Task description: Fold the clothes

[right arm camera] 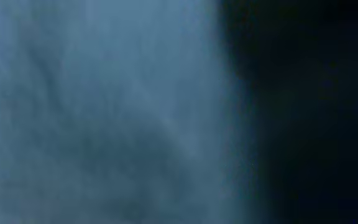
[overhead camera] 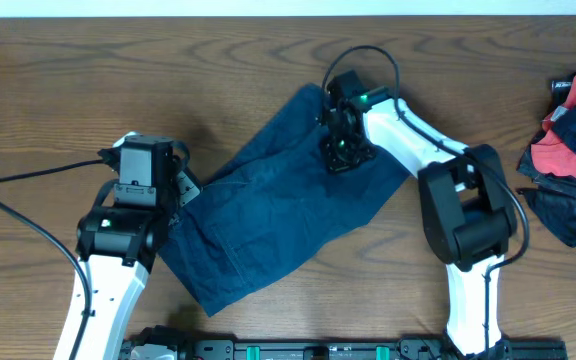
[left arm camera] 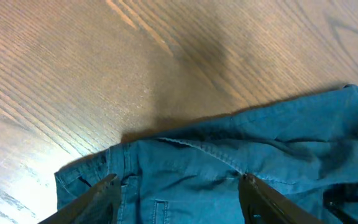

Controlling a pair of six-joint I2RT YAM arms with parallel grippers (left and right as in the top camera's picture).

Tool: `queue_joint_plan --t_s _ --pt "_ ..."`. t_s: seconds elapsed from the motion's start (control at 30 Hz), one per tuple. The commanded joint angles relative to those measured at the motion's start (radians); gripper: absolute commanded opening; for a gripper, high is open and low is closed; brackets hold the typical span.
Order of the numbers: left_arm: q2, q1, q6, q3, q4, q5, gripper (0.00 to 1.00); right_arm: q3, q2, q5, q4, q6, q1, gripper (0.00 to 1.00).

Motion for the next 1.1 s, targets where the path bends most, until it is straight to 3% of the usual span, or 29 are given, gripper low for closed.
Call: queue_joint_plan --t_s 0.0,0.23,0.57,0.83,0.9,1.07 --pt "-0.007 0.004 0.010 0.011 -0.010 -0.015 0.63 -0.016 0.054 0.008 0.006 0.052 -0.026 0.01" --pt "-0.007 0.004 0.010 0.011 -0.032 -0.015 0.64 -0.016 0.057 0.035 0.008 0.132 -0.153 0.01" --pt "-0.007 0.004 0.010 0.011 -0.032 -0.015 0.64 -0.016 0.057 0.047 -0.074 0.093 -0.419 0.01" --pt "-0.003 0.004 0.010 0.011 -0.039 -0.004 0.64 -0.016 0.056 0.106 -0.097 0.130 -0.501 0.01" --pt "0.010 0.004 0.010 0.009 -0.047 0.031 0.76 -0.012 0.047 0.063 -0.080 0.069 -0.497 0.01" --pt "0.078 0.004 0.011 -0.016 -0.055 0.257 0.84 0.055 -0.018 0.039 -0.087 0.004 -0.452 0.24"
